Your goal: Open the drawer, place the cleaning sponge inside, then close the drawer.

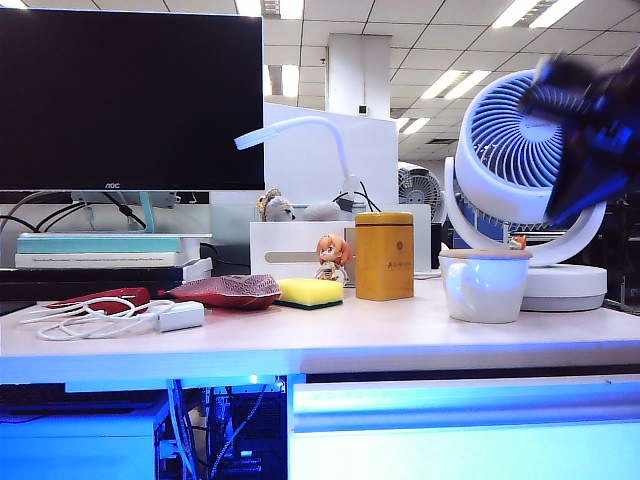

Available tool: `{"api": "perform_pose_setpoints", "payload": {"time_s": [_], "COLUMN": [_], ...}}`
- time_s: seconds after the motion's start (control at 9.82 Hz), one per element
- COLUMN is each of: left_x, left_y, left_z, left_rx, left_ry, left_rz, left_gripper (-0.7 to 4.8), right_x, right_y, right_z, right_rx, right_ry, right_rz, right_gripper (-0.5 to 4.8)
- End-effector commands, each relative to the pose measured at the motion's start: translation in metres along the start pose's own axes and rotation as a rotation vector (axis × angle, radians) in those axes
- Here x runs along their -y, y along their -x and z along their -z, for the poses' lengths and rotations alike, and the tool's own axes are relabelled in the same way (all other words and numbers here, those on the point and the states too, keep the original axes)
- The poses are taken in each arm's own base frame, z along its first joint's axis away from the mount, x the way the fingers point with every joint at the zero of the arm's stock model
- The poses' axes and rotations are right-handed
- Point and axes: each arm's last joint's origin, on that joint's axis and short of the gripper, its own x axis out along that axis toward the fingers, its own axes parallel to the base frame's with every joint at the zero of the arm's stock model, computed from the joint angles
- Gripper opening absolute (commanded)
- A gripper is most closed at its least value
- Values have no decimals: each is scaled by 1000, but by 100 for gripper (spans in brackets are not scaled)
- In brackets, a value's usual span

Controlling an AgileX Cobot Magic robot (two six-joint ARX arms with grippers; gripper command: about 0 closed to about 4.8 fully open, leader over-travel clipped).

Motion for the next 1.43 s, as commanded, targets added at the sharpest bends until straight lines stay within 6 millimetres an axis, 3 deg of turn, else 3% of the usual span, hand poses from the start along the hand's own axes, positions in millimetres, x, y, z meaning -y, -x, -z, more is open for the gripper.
{"api": "perform_pose_setpoints", "payload": {"time_s": [0.1,0.2,0.31,0.92,1.43], "left_x": [1,1,1,1,1], "left_y": [2,2,2,1,1], "left_z": [-2,-2,-2,-2,-2], "left_rx": [19,17,14,15,15], "left_ry": [-34,-33,-32,-40,-40], "left_rz": [4,5,4,4,4], "left_gripper": [-5,-5,-5,-5,-5], "right_x": [6,15,17,24,26], "right_y": [-35,-77,-83,-108,-113], "right_z": [10,25,29,44,48], "right_rx": [-96,-168,-189,-240,-255], "right_ry": [-8,-20,-23,-32,-35], "right_rz": [19,22,26,60,88], "right_gripper": [-6,-6,-6,-6,-6]}}
